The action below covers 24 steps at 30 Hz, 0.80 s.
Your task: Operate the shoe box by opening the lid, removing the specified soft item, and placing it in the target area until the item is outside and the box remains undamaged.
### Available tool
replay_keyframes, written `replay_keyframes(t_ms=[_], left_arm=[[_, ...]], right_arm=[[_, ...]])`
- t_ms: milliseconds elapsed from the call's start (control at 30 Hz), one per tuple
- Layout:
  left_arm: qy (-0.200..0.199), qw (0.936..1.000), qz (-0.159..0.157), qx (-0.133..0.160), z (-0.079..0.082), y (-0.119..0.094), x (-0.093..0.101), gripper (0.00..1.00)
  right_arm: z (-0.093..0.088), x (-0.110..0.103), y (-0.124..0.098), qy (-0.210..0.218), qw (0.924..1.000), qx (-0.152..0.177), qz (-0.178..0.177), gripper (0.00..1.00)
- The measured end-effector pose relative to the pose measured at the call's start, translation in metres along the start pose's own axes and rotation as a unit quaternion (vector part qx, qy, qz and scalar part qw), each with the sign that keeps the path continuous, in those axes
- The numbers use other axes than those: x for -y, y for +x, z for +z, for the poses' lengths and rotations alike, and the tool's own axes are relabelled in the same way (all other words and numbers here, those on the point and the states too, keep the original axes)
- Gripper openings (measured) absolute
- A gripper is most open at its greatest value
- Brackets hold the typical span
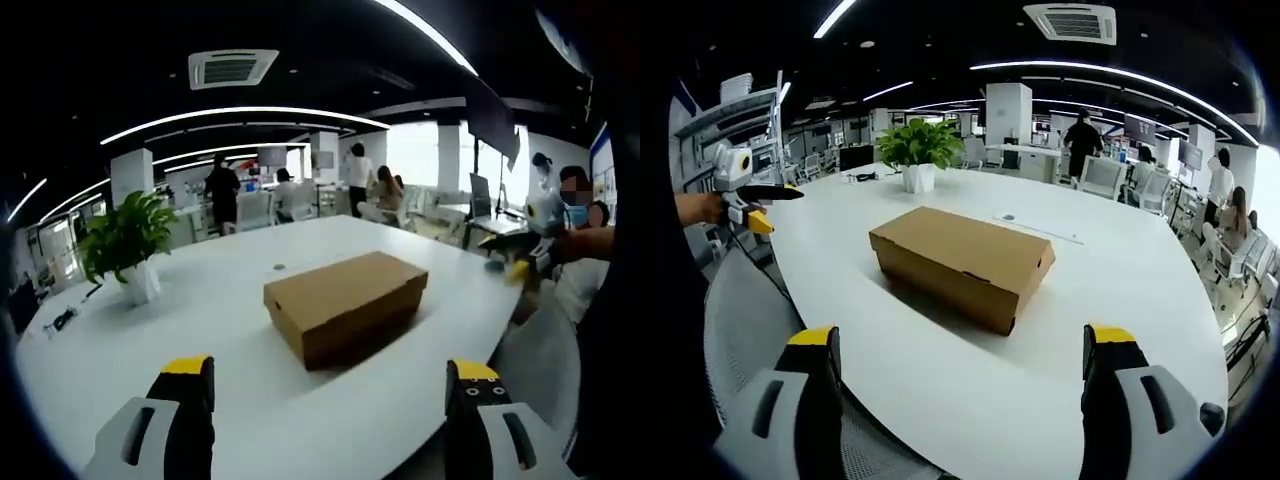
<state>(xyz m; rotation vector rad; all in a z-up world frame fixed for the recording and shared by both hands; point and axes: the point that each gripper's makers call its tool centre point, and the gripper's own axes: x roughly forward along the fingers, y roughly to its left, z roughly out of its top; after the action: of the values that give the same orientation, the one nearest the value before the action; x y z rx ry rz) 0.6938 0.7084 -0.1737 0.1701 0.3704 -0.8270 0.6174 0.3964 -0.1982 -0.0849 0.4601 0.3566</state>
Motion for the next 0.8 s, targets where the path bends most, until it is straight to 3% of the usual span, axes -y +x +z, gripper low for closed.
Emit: replay_keyframes(t_ms=[800], left_arm=[[0.002,1.0000,0.009,0.001,-0.0013,0.0020,-0.0064,0.94]], right_arm=[[0.0026,0.0010,-0.0006,-0.005,1.0000,0.003,0.007,0.91]])
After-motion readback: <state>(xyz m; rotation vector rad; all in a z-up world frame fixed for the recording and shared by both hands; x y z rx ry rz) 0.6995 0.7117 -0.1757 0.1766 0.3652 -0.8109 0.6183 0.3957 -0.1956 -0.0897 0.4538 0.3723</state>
